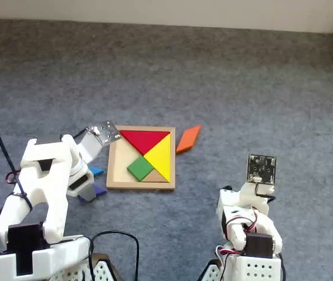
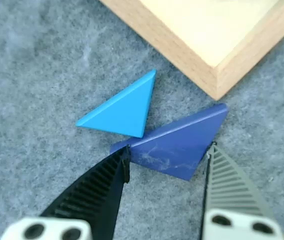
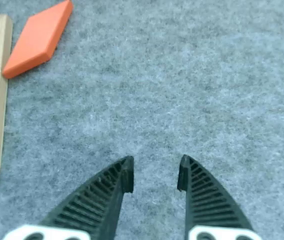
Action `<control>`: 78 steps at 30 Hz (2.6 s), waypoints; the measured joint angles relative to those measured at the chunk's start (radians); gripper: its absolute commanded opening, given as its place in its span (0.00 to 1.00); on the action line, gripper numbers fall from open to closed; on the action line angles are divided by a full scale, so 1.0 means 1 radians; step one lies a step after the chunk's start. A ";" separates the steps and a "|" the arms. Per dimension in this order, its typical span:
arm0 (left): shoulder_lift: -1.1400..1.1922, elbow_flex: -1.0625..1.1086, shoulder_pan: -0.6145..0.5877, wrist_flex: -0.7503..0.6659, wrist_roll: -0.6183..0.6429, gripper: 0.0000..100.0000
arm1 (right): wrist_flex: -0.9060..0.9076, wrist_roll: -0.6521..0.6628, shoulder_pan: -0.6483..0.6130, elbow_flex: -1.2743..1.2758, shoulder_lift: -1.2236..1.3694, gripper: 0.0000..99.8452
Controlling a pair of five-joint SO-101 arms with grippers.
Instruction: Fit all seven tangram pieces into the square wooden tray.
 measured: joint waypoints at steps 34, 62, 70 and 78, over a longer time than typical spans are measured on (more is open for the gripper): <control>0.015 -0.313 -0.095 0.351 0.123 0.31 | 0.000 0.000 0.000 0.000 0.000 0.16; 0.015 -0.124 -0.012 0.015 -0.264 0.30 | 0.000 0.000 0.000 0.000 0.000 0.16; 0.176 -0.127 -0.012 -0.069 -0.264 0.29 | 0.000 0.000 0.000 0.000 0.000 0.16; 0.236 -0.183 -0.029 -0.034 -0.264 0.29 | 0.000 0.000 0.000 0.000 0.000 0.16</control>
